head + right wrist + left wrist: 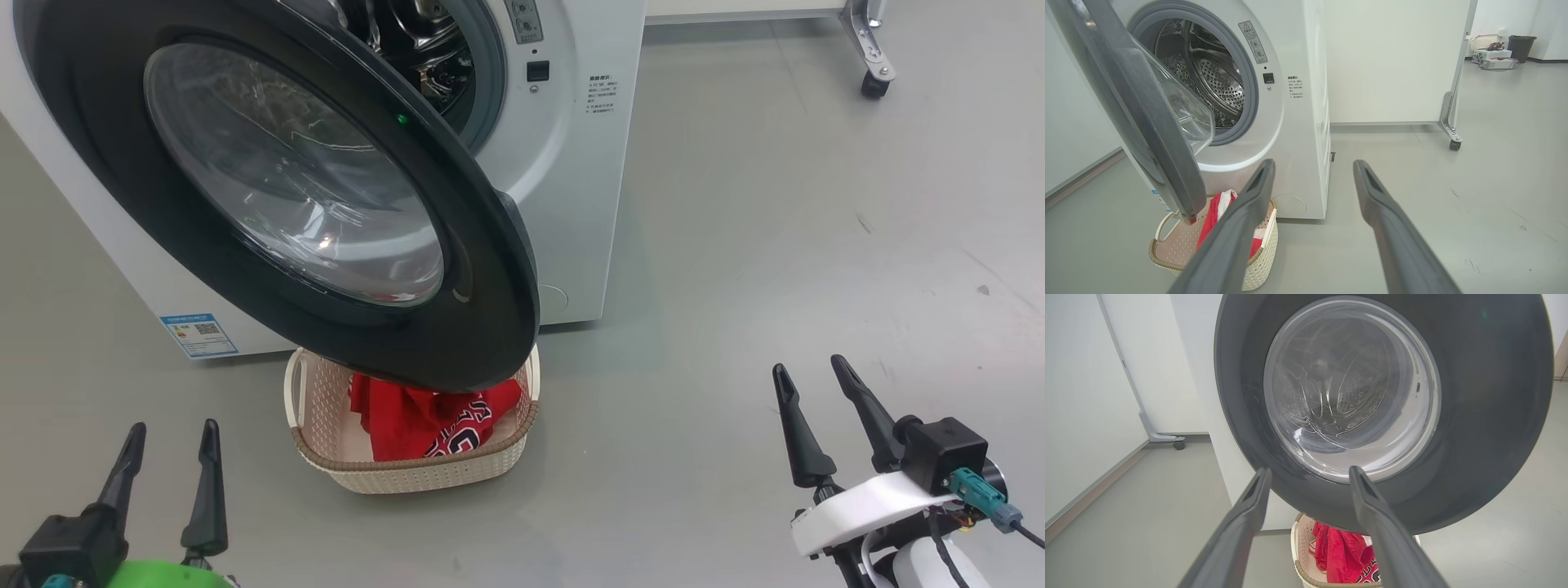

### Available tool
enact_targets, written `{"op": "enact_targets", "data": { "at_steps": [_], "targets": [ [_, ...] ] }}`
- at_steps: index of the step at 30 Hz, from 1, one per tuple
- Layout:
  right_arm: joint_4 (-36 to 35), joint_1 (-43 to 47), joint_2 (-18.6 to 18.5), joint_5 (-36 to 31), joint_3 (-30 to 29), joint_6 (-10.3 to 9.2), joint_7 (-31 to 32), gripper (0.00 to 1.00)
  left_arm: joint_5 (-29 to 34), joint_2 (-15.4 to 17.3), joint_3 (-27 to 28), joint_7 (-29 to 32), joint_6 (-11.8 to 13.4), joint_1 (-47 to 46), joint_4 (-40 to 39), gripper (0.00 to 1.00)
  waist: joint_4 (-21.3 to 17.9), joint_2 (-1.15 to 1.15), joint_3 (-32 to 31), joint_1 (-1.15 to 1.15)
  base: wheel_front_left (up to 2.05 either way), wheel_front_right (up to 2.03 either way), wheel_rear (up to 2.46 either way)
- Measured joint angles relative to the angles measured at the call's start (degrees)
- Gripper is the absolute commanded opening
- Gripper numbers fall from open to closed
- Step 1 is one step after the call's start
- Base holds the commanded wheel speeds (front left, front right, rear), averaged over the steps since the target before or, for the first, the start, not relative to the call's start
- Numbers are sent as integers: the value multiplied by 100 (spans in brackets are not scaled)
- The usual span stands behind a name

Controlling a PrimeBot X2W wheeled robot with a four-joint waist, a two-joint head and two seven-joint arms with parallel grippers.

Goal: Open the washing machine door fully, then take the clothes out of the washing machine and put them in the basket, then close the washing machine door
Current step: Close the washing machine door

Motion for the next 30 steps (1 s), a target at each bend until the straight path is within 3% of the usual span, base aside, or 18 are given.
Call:
{"op": "enact_targets", "data": {
  "at_steps": [30],
  "targets": [
    [-123, 196, -33, 0, -3, -57, 8, 100, 439, -522, -49, -1, 141, 29, 322, 100, -43, 0, -42, 0, 0, 0, 0]
  ]
}}
